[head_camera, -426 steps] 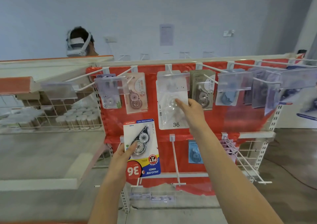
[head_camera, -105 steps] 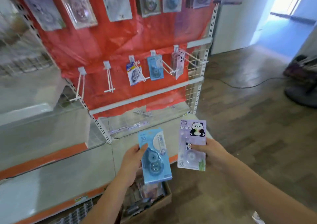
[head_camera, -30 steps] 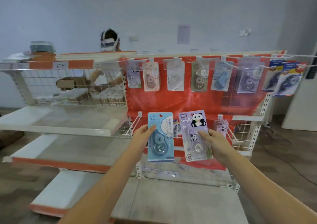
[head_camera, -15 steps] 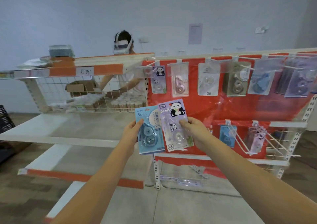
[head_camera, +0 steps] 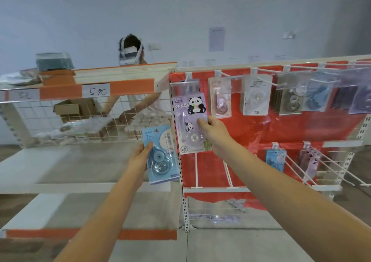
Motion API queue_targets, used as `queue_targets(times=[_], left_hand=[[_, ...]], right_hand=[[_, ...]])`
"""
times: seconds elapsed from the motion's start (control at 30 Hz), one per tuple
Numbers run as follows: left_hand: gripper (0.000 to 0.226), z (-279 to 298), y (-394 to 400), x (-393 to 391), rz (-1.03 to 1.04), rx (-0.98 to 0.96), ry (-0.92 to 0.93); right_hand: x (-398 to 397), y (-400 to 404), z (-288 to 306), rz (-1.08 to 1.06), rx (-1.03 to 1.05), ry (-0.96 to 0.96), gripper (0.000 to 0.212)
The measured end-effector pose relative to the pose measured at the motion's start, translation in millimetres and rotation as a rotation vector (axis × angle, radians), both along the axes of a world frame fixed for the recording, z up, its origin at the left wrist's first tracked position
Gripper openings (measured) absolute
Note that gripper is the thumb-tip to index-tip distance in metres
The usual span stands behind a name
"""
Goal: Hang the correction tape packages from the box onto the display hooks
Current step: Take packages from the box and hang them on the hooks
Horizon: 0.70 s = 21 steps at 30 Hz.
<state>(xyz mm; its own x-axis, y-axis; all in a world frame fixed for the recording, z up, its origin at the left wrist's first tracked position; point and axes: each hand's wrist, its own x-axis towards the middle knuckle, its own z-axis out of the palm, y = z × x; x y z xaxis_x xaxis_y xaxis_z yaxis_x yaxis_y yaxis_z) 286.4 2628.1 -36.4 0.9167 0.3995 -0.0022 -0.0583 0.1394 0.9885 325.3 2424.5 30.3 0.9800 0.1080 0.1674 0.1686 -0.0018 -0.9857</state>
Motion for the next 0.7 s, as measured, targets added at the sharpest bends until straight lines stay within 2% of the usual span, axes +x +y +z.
queue_targets(times=[0.1, 0.17, 0.37, 0.47, 0.53, 0.63, 0.7], left_hand=[[0.024, -4, -1, 7, -0.012, 0.001, 0.014], [0.015, -5, -5, 10, -0.006, -0.002, 0.007], [0.007, -10, -8, 20, 0.028, -0.052, -0.021], [0.007, -14, -6, 24, 0.029, -0.063, -0.033], [0.007, -17, -5, 24, 0.015, -0.051, -0.038], [0.011, -23, 2, 26, -0.009, -0.023, -0.031], [0.017, -25, 5, 26, -0.024, -0.018, -0.024]], right_hand=[[5, 2, 10, -0.022, -0.021, -0.033, 0.031], [9, 2, 15, -0.033, -0.011, -0.043, 0.035], [23, 8, 22, -0.052, -0.031, -0.048, 0.032], [26, 9, 14, -0.055, -0.061, -0.09, 0.04], [27, 9, 8, -0.065, -0.082, -0.133, 0.038], [31, 9, 6, -0.083, -0.082, -0.172, 0.021], [39, 10, 9, -0.094, -0.091, -0.166, 0.021]])
